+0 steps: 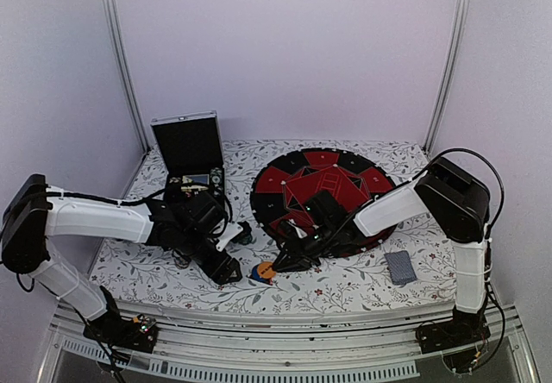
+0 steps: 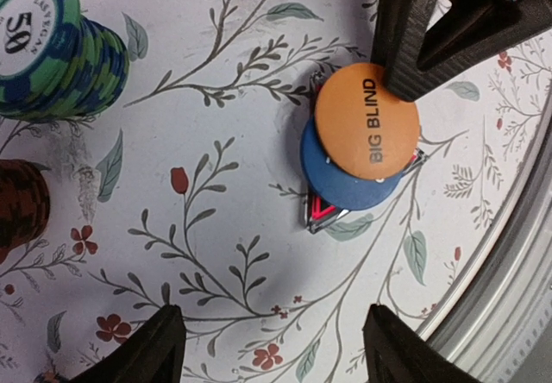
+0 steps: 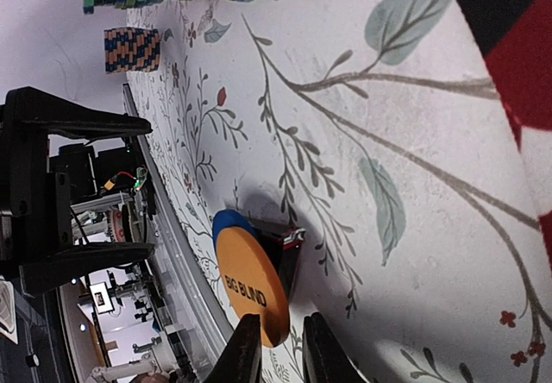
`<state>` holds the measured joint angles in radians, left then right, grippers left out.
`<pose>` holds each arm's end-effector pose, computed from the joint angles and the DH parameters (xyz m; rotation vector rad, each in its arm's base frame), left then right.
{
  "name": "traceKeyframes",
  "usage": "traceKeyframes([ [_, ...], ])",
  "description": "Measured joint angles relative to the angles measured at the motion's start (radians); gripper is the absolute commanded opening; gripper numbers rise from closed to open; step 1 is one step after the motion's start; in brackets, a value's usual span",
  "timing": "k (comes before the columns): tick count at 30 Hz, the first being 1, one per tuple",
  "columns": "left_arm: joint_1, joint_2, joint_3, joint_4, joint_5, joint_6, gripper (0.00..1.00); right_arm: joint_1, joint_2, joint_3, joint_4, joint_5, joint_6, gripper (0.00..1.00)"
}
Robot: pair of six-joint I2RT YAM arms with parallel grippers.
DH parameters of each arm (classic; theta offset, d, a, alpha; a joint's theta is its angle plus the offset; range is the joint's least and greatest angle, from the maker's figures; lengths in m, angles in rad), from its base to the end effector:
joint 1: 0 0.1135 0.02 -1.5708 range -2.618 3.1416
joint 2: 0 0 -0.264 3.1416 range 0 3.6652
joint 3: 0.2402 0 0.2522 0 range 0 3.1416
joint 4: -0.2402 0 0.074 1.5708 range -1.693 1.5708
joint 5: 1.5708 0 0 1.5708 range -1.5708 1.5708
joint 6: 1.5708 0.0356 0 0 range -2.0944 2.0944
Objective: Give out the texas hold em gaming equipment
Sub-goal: Pick up the big blind button from the center of the board.
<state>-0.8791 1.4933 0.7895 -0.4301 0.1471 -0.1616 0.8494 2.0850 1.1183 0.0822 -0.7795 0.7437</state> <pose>0.1691 -0.2123 0.1650 1.0239 2.6003 -0.4870 0.2462 0.3179 0.0990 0.5327 -2.6475 -1.4499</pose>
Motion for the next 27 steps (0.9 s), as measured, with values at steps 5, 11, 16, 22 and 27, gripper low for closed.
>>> traceKeyframes([
  [5,0.000,0.000,0.004,0.000,0.000,0.000,0.74,0.000,0.000,-0.003,0.029,-0.023,0.011,0.20],
  [11,0.000,0.000,0.006,0.000,0.000,0.000,0.74,0.000,0.011,-0.003,0.059,-0.043,0.027,0.20],
  [16,0.000,0.000,0.006,0.000,0.000,0.000,0.74,0.000,0.021,-0.003,0.066,-0.046,0.035,0.20],
  [22,0.000,0.000,0.006,0.000,0.000,0.000,0.74,0.000,0.038,-0.003,0.085,-0.058,0.048,0.06],
  [27,0.000,0.000,0.006,0.000,0.001,0.000,0.74,0.000,0.038,-0.004,0.099,-0.069,0.050,0.03],
])
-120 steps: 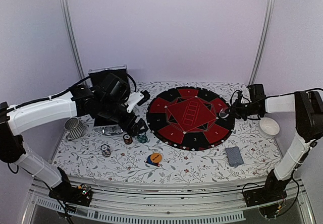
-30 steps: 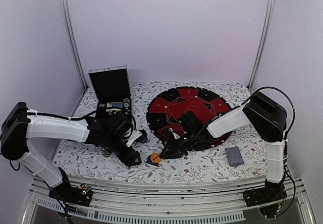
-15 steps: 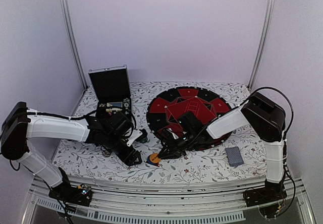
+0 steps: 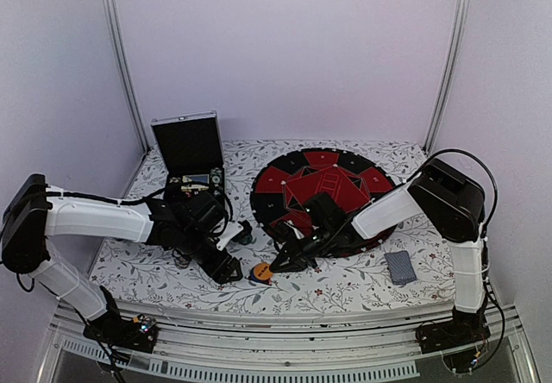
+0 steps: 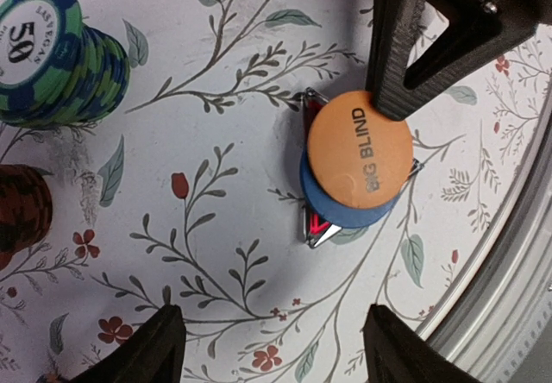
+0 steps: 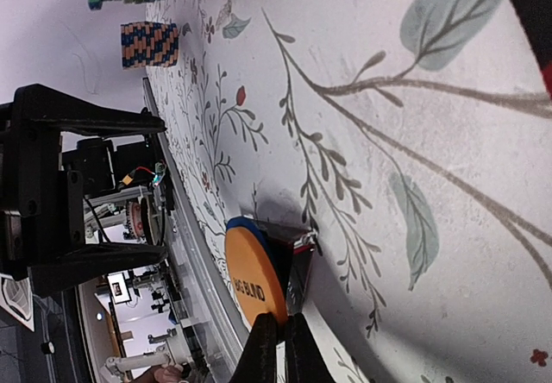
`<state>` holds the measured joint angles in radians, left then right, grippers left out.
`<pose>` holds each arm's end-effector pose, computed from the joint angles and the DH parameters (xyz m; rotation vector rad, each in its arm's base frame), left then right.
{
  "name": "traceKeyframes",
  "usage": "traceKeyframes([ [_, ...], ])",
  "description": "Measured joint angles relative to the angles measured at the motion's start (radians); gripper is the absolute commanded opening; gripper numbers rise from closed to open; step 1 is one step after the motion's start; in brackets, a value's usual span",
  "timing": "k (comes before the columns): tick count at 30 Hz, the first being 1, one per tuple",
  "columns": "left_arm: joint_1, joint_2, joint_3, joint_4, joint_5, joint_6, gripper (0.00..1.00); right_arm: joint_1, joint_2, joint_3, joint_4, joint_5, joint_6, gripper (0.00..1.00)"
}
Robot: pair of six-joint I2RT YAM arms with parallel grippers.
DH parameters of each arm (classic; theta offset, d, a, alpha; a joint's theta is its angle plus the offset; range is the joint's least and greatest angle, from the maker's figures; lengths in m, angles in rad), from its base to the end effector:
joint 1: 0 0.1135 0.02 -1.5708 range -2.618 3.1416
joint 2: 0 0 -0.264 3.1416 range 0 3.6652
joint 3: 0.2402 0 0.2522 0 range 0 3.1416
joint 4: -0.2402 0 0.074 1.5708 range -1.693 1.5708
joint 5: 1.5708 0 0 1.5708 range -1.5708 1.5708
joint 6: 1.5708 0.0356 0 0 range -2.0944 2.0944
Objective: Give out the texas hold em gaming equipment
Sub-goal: Pick up the big blind button from the center of the board.
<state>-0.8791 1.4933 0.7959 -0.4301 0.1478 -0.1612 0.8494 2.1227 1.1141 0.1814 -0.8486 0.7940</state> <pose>0.1699 -0.2134 0.1667 1.0230 2.5941 -0.4914 0.2479 0.3223 0.0912 0.5252 -2.5637 -1.5287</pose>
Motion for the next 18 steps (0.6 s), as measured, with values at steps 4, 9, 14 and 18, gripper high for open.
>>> traceKeyframes([
  [4,0.000,0.000,0.000,0.000,0.001,0.003,0.74,0.000,-0.003,-0.008,0.008,-0.003,0.000,0.02],
  [9,0.000,-0.003,0.000,0.000,0.016,0.010,0.74,0.000,-0.025,-0.022,0.004,-0.004,-0.004,0.02],
  [14,0.007,-0.051,0.000,0.022,0.077,0.015,0.74,0.000,-0.070,-0.026,-0.003,-0.004,-0.012,0.02],
  [18,0.017,-0.083,0.000,0.054,0.143,0.014,0.74,0.000,-0.079,-0.026,-0.003,-0.006,-0.020,0.02],
])
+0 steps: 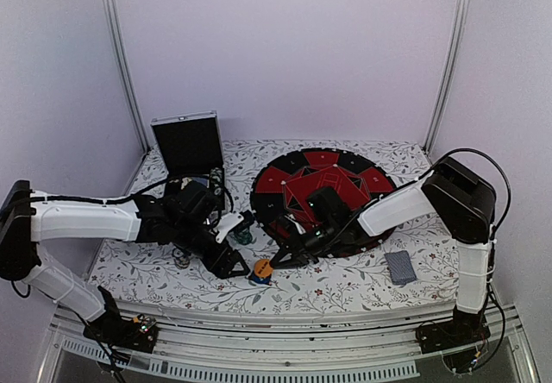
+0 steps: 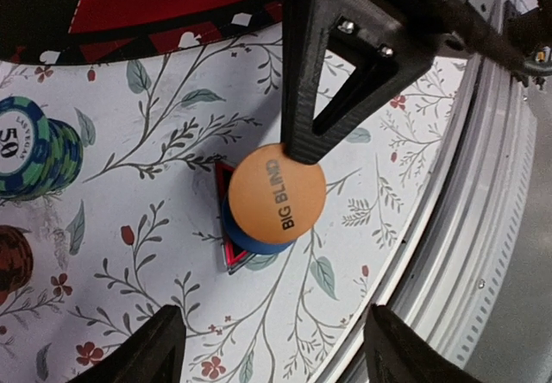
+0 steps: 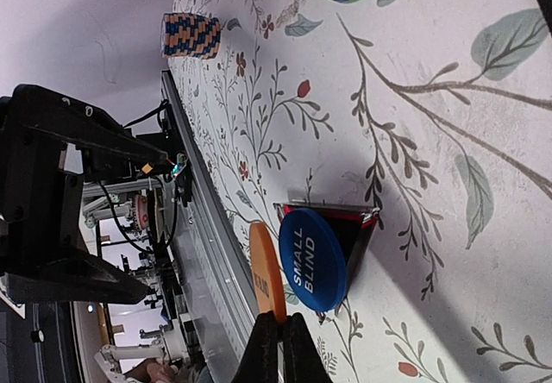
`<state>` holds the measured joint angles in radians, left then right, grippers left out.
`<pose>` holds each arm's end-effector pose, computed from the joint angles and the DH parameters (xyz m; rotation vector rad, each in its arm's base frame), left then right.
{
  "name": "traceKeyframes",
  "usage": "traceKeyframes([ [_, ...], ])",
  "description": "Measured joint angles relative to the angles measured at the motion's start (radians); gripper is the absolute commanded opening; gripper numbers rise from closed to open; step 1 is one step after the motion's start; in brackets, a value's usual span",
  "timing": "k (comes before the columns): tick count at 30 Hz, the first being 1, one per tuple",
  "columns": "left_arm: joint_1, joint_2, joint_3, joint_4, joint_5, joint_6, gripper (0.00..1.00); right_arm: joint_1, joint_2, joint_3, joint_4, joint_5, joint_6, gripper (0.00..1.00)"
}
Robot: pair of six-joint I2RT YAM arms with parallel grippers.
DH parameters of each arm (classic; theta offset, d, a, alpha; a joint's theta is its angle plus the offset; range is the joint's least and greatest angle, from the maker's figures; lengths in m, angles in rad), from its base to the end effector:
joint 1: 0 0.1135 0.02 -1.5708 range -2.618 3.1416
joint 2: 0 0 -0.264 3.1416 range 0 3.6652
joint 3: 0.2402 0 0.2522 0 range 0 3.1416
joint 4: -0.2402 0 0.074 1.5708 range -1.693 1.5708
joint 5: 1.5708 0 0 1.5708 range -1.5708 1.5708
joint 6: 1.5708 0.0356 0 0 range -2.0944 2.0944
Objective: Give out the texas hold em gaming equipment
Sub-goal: Pick up the big blind button from the center of the board, then pass from the right arm to the left
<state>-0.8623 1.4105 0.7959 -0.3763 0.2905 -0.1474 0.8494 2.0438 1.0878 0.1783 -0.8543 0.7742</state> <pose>0.1691 -0.2130 0.1914 1.0467 2.4683 -0.7295 0.2440 0.3181 0.1147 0.5883 -2.5594 -1.5918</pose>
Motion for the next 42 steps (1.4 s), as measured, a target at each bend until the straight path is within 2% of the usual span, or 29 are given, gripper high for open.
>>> traceKeyframes([
  [4,0.026,-0.026,-0.005,0.030,0.079,-0.011,0.74,0.000,-0.019,-0.001,-0.011,-0.001,-0.013,0.02],
  [11,0.108,-0.149,-0.044,0.138,0.253,-0.089,0.71,0.012,-0.174,0.000,-0.025,-0.002,-0.089,0.02],
  [15,0.149,-0.173,-0.047,0.187,0.330,-0.137,0.71,0.039,-0.208,0.026,-0.018,-0.015,-0.138,0.02],
  [27,0.161,-0.163,-0.061,0.199,0.410,-0.174,0.67,0.077,-0.209,0.067,-0.014,-0.022,-0.195,0.02],
  [35,0.163,-0.142,-0.089,0.209,0.473,-0.175,0.32,0.077,-0.208,0.071,-0.013,-0.023,-0.196,0.02],
  [37,0.163,-0.142,-0.093,0.222,0.492,-0.177,0.20,0.077,-0.208,0.071,-0.013,-0.023,-0.196,0.02],
  [39,0.163,-0.142,-0.095,0.239,0.515,-0.181,0.04,0.077,-0.208,0.071,-0.013,-0.023,-0.196,0.02],
  [40,0.163,-0.142,-0.097,0.246,0.523,-0.188,0.00,0.077,-0.208,0.071,-0.013,-0.024,-0.197,0.02],
  [42,0.167,-0.142,-0.102,0.258,0.552,-0.198,0.00,0.078,-0.208,0.071,-0.014,-0.031,-0.218,0.02],
])
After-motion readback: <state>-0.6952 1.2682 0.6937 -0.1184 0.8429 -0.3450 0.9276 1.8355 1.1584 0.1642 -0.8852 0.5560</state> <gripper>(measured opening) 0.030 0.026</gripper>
